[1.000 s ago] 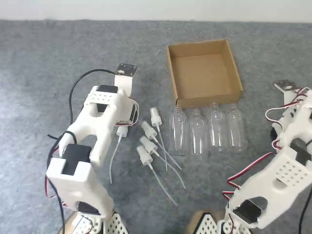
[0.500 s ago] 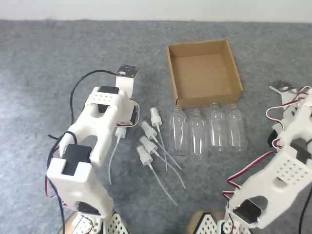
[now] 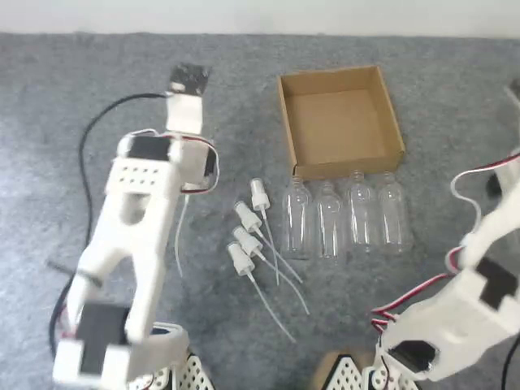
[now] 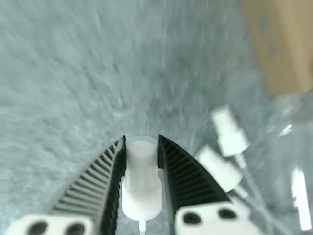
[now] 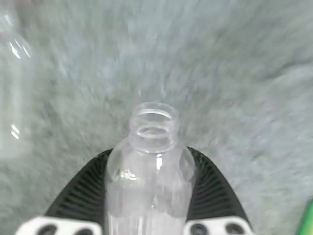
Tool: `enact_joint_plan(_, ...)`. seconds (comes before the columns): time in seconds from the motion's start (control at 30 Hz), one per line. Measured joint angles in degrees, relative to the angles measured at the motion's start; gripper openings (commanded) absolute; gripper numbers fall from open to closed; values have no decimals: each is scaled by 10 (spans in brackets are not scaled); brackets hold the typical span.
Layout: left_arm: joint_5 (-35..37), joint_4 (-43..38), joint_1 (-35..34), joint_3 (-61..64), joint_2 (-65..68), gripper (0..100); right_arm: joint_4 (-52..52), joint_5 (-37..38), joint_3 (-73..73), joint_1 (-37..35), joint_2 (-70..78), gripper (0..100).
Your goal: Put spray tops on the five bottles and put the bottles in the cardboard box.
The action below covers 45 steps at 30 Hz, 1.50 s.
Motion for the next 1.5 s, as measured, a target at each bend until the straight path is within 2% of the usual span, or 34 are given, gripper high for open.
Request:
enact_joint_plan(0.17,29,0,0,0,-171,9,4,-63,11,-120,-122,6)
enact_joint_plan(0.27,45,0,-25,0,-274,9,-4,-100,69,-205,-198,6)
enact_joint_plan(0.43,110,0,-79,0,-425,9,-116,-132,271,-307,-343,6)
enact_joint_plan(0.63,210,0,-86,9,-562,9,-253,-137,512,-435,-517,6)
enact_joint_plan(0.87,247,-74,-87,149,-692,9,-358,-137,668,-589,-582,6)
enact_joint_plan(1.07,250,-91,-91,204,-811,10,-371,-137,712,-711,-585,6)
enact_joint_plan(1.27,250,-91,-91,244,-882,10,-408,-137,746,-780,-585,6)
enact_joint_plan(1.5,262,-134,-90,285,-884,10,-454,-137,773,-787,-585,6)
